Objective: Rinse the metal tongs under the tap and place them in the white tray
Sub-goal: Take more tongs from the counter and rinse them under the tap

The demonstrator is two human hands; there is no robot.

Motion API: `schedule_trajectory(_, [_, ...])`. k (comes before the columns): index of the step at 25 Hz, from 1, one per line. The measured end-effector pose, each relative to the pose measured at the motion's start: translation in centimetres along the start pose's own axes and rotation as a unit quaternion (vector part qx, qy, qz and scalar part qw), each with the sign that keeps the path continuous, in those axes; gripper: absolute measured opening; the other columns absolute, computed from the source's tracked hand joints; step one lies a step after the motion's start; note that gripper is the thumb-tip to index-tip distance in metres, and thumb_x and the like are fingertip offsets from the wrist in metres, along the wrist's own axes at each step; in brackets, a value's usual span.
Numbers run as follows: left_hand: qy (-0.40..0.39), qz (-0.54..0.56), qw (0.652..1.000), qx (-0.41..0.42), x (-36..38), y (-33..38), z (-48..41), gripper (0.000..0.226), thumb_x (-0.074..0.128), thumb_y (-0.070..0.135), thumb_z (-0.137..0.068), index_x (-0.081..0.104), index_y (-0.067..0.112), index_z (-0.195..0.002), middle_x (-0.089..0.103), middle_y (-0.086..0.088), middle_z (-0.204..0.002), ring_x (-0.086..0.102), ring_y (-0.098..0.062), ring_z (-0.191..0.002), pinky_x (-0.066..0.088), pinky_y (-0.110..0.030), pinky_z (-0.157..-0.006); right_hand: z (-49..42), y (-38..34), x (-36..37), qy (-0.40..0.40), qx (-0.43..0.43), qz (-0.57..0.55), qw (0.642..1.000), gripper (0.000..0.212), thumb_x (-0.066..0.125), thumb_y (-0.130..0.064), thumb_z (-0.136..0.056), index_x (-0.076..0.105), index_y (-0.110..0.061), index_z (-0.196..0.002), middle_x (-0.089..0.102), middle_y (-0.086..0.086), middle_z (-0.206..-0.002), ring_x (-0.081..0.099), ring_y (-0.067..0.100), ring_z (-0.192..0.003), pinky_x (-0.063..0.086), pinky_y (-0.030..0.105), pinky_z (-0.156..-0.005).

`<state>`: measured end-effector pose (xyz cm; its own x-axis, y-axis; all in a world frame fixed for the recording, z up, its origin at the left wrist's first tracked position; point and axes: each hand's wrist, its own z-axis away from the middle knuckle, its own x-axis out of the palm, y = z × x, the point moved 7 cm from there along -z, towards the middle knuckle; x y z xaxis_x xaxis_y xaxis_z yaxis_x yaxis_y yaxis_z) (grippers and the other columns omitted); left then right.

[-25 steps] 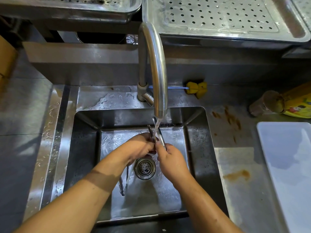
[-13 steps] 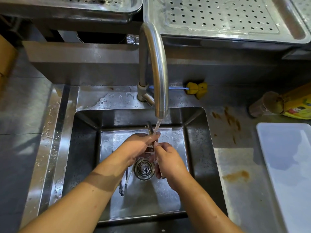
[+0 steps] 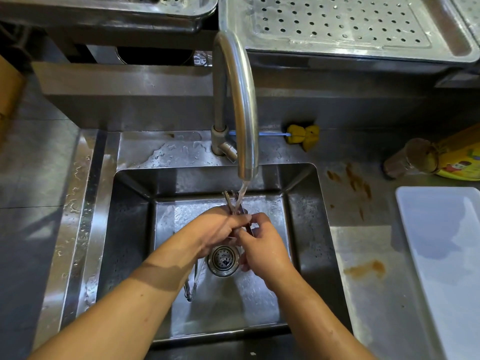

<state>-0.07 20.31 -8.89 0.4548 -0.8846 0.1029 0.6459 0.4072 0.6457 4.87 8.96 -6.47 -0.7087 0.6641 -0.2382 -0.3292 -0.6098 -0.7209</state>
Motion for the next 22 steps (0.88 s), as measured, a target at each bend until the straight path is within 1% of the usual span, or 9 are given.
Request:
schedule_trajectory(2, [0.058, 0.041, 0.997, -0.02, 0.1, 0.0, 0.1, 0.034, 0.075, 0.033, -0.095, 0.076, 0.001, -0.104, 0.078, -0.012, -0.095, 0.069, -0.027, -0.079, 0.064, -0.044, -0.078, -0.1, -1.0, -0.2, 0.032, -0.082, 0.195, 0.977, 0.027, 0.065, -0.031, -0.095, 0.05, -0.034, -0.117, 0.073, 0.002, -0.097, 0.072, 0.026, -0.08, 0.058, 0.041, -0.066])
schedule_trajectory(3, [0.086, 0.058, 0.994, -0.032, 0.0, 0.1, 0.2, 0.039, 0.075, 0.038, -0.094, 0.076, 0.0, -0.1, 0.078, -0.014, -0.089, 0.069, -0.026, -0.068, 0.064, -0.042, -0.068, 0.1, -1.5, -0.2, 0.053, -0.119, 0.268, 0.955, 0.03, 0.065, -0.033, -0.093, 0.048, -0.035, -0.118, 0.073, 0.0, -0.098, 0.071, 0.028, -0.087, 0.055, 0.04, -0.068])
schedule_trajectory(5, [0.116, 0.076, 0.989, -0.051, -0.1, 0.4, 0.2, 0.04, 0.065, 0.044, -0.099, 0.072, 0.006, -0.091, 0.077, -0.013, -0.075, 0.064, -0.023, -0.048, 0.054, -0.029, -0.049, 0.7, -2.6, -0.1, 0.081, -0.171, 0.314, 0.93, 0.03, 0.064, -0.032, -0.092, 0.046, -0.036, -0.116, 0.072, -0.001, -0.102, 0.07, 0.03, -0.09, 0.052, 0.041, -0.067])
schedule_trajectory(7, [0.143, 0.097, 0.982, -0.079, -0.4, 0.9, -0.1, 0.048, 0.048, 0.051, -0.102, 0.067, 0.011, -0.084, 0.072, -0.009, -0.066, 0.064, -0.025, -0.05, 0.059, -0.033, -0.057, 1.2, -3.1, 0.2, 0.09, -0.205, 0.337, 0.915, 0.029, 0.06, -0.025, -0.094, 0.044, -0.036, -0.115, 0.067, 0.001, -0.107, 0.069, 0.034, -0.089, 0.053, 0.045, -0.068])
schedule_trajectory(9, [0.18, 0.105, 0.973, -0.103, -0.9, 1.0, -0.4, 0.059, 0.037, 0.06, -0.099, 0.064, 0.011, -0.083, 0.07, -0.012, -0.074, 0.066, -0.03, -0.065, 0.064, -0.046, -0.076, 1.9, -3.2, 0.9, 0.089, -0.234, 0.363, 0.898, 0.036, 0.055, -0.016, -0.094, 0.04, -0.034, -0.121, 0.061, 0.005, -0.108, 0.066, 0.038, -0.086, 0.049, 0.046, -0.064])
schedule_trajectory(12, [0.152, 0.085, 0.982, -0.074, -1.0, 0.6, -0.7, 0.054, 0.044, 0.061, -0.1, 0.067, 0.014, -0.088, 0.07, -0.009, -0.076, 0.064, -0.028, -0.069, 0.059, -0.044, -0.079, 2.1, -3.2, 0.7, 0.08, -0.214, 0.319, 0.92, 0.04, 0.051, -0.014, -0.093, 0.042, -0.034, -0.127, 0.063, 0.008, -0.105, 0.064, 0.038, -0.087, 0.052, 0.047, -0.068])
schedule_trajectory(16, [-0.001, 0.058, 0.997, -0.049, -0.3, 0.1, 0.1, 0.04, 0.072, 0.046, -0.094, 0.072, 0.008, -0.107, 0.078, -0.016, -0.099, 0.073, -0.032, -0.088, 0.053, -0.059, -0.105, 0.3, -1.2, -1.1, 0.035, -0.078, 0.248, 0.965, 0.034, 0.051, -0.017, -0.095, 0.052, -0.026, -0.128, 0.071, 0.006, -0.099, 0.067, 0.031, -0.087, 0.053, 0.039, -0.071])
schedule_trajectory(19, [0.065, -0.007, 0.997, -0.04, -1.0, 0.5, -0.1, 0.063, 0.067, 0.06, -0.092, 0.073, 0.001, -0.112, 0.077, -0.019, -0.1, 0.074, -0.037, -0.09, 0.058, -0.056, -0.099, 1.3, -0.9, -0.1, 0.009, -0.097, 0.254, 0.962, 0.028, 0.047, -0.04, -0.104, 0.054, -0.022, -0.125, 0.073, 0.009, -0.108, 0.067, 0.033, -0.098, 0.052, 0.041, -0.078])
schedule_trajectory(22, [0.163, 0.008, 0.985, -0.059, -1.4, 0.1, -0.3, 0.059, 0.051, 0.061, -0.1, 0.078, 0.01, -0.088, 0.079, -0.011, -0.082, 0.072, -0.03, -0.074, 0.059, -0.04, -0.084, 1.7, -0.8, 1.4, 0.005, -0.103, 0.189, 0.977, 0.039, 0.034, -0.05, -0.107, 0.062, -0.023, -0.115, 0.073, 0.005, -0.11, 0.066, 0.029, -0.103, 0.051, 0.042, -0.085])
